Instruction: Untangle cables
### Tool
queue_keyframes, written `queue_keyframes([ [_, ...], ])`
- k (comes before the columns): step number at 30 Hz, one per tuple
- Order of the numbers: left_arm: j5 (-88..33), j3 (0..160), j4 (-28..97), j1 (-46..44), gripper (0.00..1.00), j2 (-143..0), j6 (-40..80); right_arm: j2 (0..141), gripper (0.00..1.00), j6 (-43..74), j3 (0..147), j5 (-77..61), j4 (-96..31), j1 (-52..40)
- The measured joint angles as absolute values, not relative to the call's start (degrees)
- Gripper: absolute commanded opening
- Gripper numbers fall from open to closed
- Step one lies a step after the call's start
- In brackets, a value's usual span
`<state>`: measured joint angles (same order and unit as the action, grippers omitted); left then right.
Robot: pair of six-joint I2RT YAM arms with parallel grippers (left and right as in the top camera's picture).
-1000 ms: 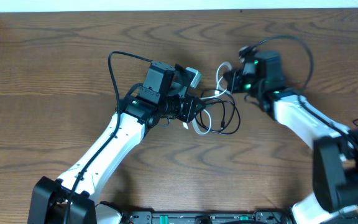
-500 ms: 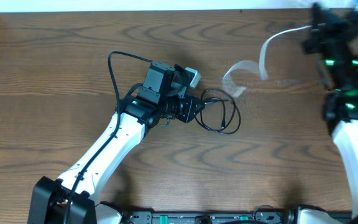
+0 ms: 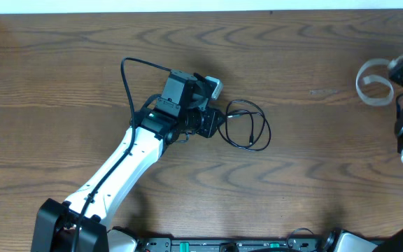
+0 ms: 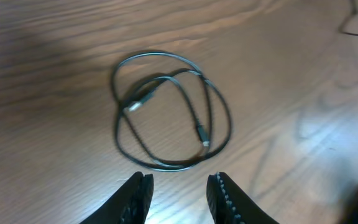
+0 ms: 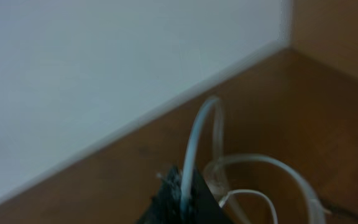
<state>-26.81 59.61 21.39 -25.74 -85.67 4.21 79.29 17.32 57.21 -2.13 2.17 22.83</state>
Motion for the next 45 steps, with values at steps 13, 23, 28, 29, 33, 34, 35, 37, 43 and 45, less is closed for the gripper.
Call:
queue_keyframes([
  [13, -16.88, 59.61, 24.25, -25.74, 0.34, -85.67, 4.67, 85.54, 0.01, 18.35, 57.19, 26.48, -5.74, 31.66],
  [23, -16.16, 59.61, 24.27, -25.74, 0.34, -85.67, 4.69, 85.54, 0.64, 20.38, 57.19, 16.4, -3.66, 36.38],
  [28, -16.16, 59.61, 24.27, -25.74, 0.34, -85.67, 4.69, 85.54, 0.61, 20.43, 57.19, 2.44, -2.07, 36.29],
  [29, -16.16, 59.61, 24.25, -25.74, 0.34, -85.67, 4.67, 85.52, 0.61, 20.43, 57.19, -0.89, -1.76, 36.16],
  [33, -16.01, 59.61, 24.25, -25.74, 0.34, -85.67, 4.69, 85.54, 0.63, 20.47, 57.19, -9.5, -1.83, 34.0],
  [34, -15.68, 59.61, 24.27, -25.74, 0.34, -85.67, 4.69, 85.54, 0.63, 20.45, 57.19, -11.35, -1.98, 33.04],
  [35, -15.16, 59.61, 24.27, -25.74, 0.34, -85.67, 4.69, 85.54, 0.63, 20.38, 57.19, -13.54, -2.17, 31.77],
  [37, -14.15, 59.61, 24.27, -25.74, 0.34, -85.67, 4.69, 85.71, 0.63, 19.88, 57.19, -16.56, -2.39, 29.41],
  [43, -8.16, 59.61, 24.88, -25.74, 0.34, -85.67, 8.36, 89.3, 0.63, 15.2, 57.21, -22.33, -5.89, 19.46],
  [45, -5.93, 59.61, 25.32, -25.74, 0.35, -85.67, 9.89, 91.24, 0.63, 13.3, 57.21, -22.98, -6.81, 15.97],
])
